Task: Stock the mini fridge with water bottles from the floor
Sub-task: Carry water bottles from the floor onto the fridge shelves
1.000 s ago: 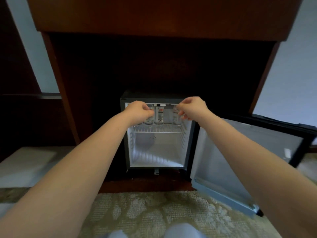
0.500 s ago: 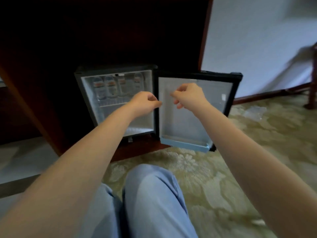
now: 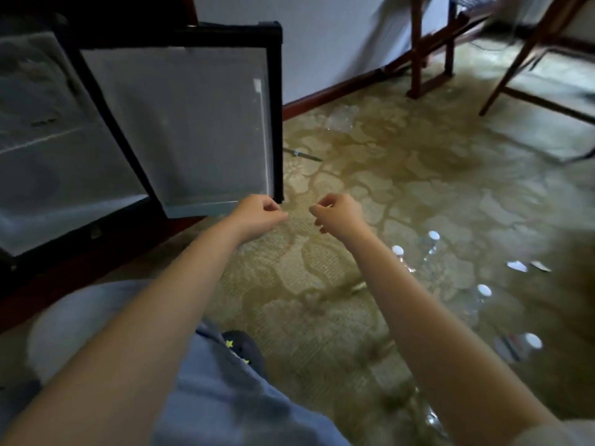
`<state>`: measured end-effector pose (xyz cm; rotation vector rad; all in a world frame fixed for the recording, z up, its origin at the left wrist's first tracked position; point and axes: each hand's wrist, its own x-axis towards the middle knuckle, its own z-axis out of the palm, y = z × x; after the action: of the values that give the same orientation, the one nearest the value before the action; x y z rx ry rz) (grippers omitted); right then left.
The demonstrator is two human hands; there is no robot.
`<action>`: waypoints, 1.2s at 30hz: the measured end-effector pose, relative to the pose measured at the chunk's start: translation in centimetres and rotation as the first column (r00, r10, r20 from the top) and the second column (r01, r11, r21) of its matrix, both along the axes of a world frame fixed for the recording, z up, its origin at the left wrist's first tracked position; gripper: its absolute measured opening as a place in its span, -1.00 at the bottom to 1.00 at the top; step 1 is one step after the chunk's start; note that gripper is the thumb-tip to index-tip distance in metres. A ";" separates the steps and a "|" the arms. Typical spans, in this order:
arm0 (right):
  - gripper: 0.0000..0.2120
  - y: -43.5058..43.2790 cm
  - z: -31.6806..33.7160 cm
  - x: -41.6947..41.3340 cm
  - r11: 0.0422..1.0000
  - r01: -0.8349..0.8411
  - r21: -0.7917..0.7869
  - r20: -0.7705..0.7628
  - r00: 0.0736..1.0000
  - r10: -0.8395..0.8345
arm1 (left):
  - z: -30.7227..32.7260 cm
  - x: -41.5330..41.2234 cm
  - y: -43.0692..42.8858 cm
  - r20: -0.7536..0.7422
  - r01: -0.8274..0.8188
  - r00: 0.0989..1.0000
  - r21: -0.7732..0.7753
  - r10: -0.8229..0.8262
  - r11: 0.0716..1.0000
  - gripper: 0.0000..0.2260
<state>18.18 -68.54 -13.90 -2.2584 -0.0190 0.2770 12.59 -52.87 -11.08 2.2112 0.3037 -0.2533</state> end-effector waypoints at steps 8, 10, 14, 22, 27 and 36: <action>-0.83 -7.8 -9.3 1.9 0.982 0.162 -0.097 -0.135 0.975 -0.174 | -5.4 2.6 -7.1 -0.167 0.180 0.971 0.049 -0.170 0.982 -0.73; -0.79 -9.3 -11.1 3.1 0.964 0.231 -0.130 -0.159 0.955 -0.250 | -6.3 3.5 -8.0 -0.198 0.220 0.961 0.120 -0.194 0.968 -0.62; -0.62 -12.0 -14.7 6.0 0.919 0.304 -0.251 -0.147 0.926 -0.347 | -7.7 5.7 -9.3 -0.222 0.288 0.946 0.247 -0.235 0.925 -0.51; -0.29 -14.5 -18.9 11.0 0.914 0.340 -0.221 -0.205 0.900 -0.385 | -8.2 10.0 -9.6 -0.226 0.345 0.931 0.282 -0.288 0.895 -0.51; -0.48 -14.5 -20.8 10.8 0.902 0.191 -0.388 -0.252 0.919 -0.303 | -9.1 9.9 -8.9 -0.248 0.342 0.928 0.266 -0.279 0.901 -0.54; -0.75 -13.3 -21.4 9.1 0.902 0.348 -0.257 -0.073 0.923 -0.377 | -9.3 8.8 -7.3 -0.270 0.306 0.932 0.224 -0.243 0.925 -0.53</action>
<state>27.28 -81.87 -35.32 -2.4222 0.5236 0.2234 21.34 -60.12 -20.33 2.4898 0.1573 -0.6713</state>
